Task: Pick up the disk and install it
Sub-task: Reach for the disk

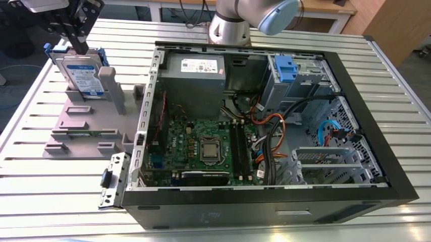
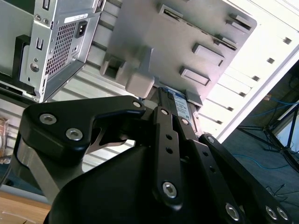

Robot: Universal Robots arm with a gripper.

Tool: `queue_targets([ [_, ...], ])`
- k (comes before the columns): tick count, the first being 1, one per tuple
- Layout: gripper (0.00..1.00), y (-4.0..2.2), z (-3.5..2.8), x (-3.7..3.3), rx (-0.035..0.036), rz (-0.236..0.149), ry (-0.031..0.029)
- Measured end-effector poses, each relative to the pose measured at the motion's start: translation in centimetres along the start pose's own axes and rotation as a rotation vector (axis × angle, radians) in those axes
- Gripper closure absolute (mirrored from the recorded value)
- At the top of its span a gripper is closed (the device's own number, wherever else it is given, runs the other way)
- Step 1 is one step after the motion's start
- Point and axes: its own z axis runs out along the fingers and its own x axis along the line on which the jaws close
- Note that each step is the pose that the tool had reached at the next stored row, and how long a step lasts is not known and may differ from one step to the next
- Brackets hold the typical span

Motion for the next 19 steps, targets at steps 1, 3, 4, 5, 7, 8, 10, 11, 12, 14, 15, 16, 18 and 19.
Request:
queue_targets([
  [1,0.89,0.00,0.00,0.02,0.0000,0.000,0.0000],
  [3,0.89,0.00,0.01,0.06,0.0000,0.000,0.0000],
  [4,0.89,0.00,0.02,0.09,0.0000,0.000,0.0000],
  [5,0.89,-0.01,0.02,0.11,0.0000,0.000,0.0000],
  [7,0.89,-0.01,0.03,0.14,0.0000,0.000,0.0000],
  [8,0.89,-0.01,0.03,0.17,0.0000,0.000,0.0000],
  [10,0.89,-0.02,0.04,0.20,0.0000,0.000,0.0000],
  [11,0.89,-0.03,0.29,0.47,0.0000,0.000,0.0001],
  [12,0.89,-0.04,0.72,0.53,0.0000,0.000,0.0001],
  [14,0.89,-0.03,0.74,0.53,0.0000,0.000,0.0000],
  [15,0.89,-0.03,0.76,0.53,0.0000,0.000,0.0000],
  [16,0.89,-0.02,0.77,0.53,-0.0001,0.000,-0.0001],
  [18,0.89,0.00,0.80,0.55,-0.0001,0.000,-0.0001],
  [19,0.89,0.05,0.80,0.56,-0.0001,0.000,0.0000],
])
